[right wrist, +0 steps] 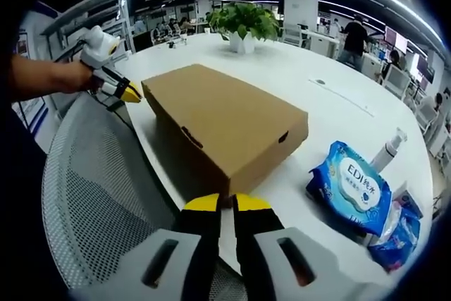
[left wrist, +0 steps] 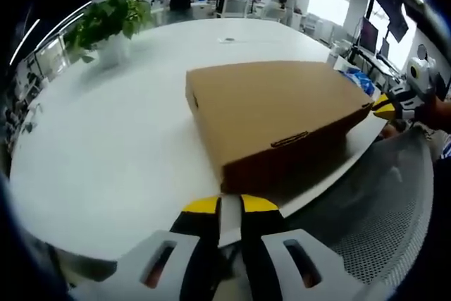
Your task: Operate the shoe box by opening the lid, removing the specified soft item, and placing it in the target area until the item is outside and the box remains undamaged.
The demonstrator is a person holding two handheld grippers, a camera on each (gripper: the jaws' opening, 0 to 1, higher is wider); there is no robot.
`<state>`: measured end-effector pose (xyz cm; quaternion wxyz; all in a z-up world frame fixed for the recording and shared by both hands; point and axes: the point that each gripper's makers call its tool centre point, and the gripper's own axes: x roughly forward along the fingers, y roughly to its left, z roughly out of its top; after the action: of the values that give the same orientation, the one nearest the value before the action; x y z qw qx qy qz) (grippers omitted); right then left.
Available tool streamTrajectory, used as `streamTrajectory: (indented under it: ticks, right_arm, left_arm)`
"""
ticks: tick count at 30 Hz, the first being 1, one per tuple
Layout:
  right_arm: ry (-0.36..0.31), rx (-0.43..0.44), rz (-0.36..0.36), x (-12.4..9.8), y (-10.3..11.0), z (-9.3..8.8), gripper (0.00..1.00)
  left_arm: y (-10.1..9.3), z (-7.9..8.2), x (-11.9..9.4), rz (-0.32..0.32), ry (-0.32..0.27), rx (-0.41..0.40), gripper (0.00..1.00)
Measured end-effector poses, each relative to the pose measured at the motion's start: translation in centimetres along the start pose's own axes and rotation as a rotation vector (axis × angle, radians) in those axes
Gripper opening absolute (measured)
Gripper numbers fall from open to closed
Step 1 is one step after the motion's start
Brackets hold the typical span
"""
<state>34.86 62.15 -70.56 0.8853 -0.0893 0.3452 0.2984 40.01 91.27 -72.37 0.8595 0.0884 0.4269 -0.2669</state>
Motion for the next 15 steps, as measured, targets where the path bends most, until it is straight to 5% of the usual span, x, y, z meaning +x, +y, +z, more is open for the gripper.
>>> streamTrajectory:
  ticks: [7, 15]
  right_arm:
    - [-0.055, -0.006, -0.018, -1.0, -0.3, 2.2, 0.05]
    - [-0.083, -0.023, -0.021, -0.6, -0.4, 3.8, 0.05]
  left_arm:
    - [1.2, 2.1, -1.9, 0.028, -0.060, 0.000, 0.07]
    - [0.1, 5.4, -1.8, 0.006, -0.136, 0.026, 0.07]
